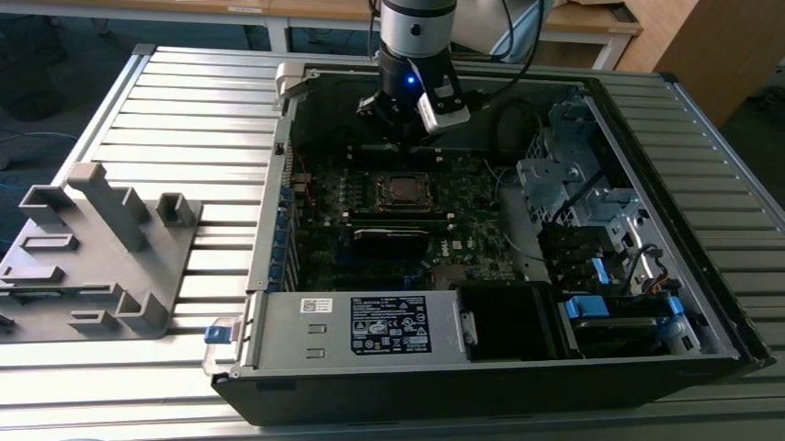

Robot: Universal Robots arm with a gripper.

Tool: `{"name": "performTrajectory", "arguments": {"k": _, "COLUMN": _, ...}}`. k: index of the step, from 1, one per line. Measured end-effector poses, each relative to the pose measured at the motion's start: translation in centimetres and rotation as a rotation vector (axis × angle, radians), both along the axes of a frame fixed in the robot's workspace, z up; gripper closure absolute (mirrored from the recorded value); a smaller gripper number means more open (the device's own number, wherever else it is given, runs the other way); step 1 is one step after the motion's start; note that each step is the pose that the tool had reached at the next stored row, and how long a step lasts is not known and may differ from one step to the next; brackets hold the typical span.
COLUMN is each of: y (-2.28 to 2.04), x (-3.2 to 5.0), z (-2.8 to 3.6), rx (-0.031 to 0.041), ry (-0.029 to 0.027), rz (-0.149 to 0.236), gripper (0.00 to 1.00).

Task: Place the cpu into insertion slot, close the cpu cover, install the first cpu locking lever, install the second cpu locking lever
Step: 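Install the second cpu locking lever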

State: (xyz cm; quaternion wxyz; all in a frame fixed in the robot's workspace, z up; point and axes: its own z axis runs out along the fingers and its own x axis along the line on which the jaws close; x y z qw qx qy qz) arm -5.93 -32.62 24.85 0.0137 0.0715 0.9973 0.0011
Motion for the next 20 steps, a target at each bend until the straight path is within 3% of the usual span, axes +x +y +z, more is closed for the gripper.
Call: {"name": "performTrajectory", "arguments": {"k": 20, "y": 0.00, "x": 0.00, "z": 0.77, "rx": -0.0002, "ry": 0.0004, "rz": 0.000, "gripper": 0.89}}
